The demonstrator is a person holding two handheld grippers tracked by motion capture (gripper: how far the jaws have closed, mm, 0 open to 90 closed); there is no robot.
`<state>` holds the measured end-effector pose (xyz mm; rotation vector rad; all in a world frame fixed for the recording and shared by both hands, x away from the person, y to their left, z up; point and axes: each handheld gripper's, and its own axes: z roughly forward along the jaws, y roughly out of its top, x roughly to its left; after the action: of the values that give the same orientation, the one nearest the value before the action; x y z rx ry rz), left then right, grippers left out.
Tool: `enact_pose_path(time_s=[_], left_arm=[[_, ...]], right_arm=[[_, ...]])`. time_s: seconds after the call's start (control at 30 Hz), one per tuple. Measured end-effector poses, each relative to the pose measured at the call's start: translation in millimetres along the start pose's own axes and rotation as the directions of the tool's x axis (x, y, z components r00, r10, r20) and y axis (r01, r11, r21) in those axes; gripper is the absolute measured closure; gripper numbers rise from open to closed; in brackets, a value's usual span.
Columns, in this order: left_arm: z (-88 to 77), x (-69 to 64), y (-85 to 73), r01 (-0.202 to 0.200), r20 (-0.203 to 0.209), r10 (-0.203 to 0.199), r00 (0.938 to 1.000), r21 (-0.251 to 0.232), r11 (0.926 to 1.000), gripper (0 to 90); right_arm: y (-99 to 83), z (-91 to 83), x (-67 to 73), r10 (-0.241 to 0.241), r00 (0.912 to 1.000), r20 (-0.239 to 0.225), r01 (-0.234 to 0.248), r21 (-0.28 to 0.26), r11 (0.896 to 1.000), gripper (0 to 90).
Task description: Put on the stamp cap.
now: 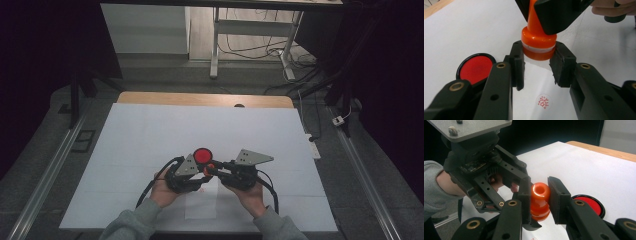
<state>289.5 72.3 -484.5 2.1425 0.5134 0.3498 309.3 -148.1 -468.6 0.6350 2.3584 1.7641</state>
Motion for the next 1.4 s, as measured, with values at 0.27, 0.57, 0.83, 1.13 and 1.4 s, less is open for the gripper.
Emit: enact_pose_path(time_s=[0.27,0.57,0.83,1.13,1.4], left_arm=[[-2.0,0.0,0.0,0.004,-0.008,-0.004,1.0000,-0.017,0.9998,64.7],[-3.3,-1.5,0.8,-0.006,-0.019,0.005,0.9998,-0.029,0.9996,64.9],[-4.5,-4.8,2.3,-0.022,-0.046,0.020,0.9988,-0.036,0.9991,65.0],[-4.3,-7.1,2.5,-0.021,-0.059,0.019,0.9981,-0.028,0.9994,65.1],[-3.0,-7.6,2.0,-0.033,-0.061,0.033,0.9976,0.002,0.9995,65.1]], right_arm=[[-0.6,0.2,0.2,-0.001,1.0000,0.001,0.001,0.000,1.000,72.0],[0.0,-1.2,0.4,0.001,1.0000,-0.001,-0.001,-0.012,1.000,72.0],[0.7,-2.3,0.3,0.010,0.9999,-0.004,-0.010,-0.023,1.000,72.1],[-0.8,-2.4,2.1,-0.014,0.9999,0.004,0.014,-0.029,0.999,72.5],[-7.4,-1.3,1.9,-0.013,0.9999,0.003,0.013,-0.046,0.999,72.8]])
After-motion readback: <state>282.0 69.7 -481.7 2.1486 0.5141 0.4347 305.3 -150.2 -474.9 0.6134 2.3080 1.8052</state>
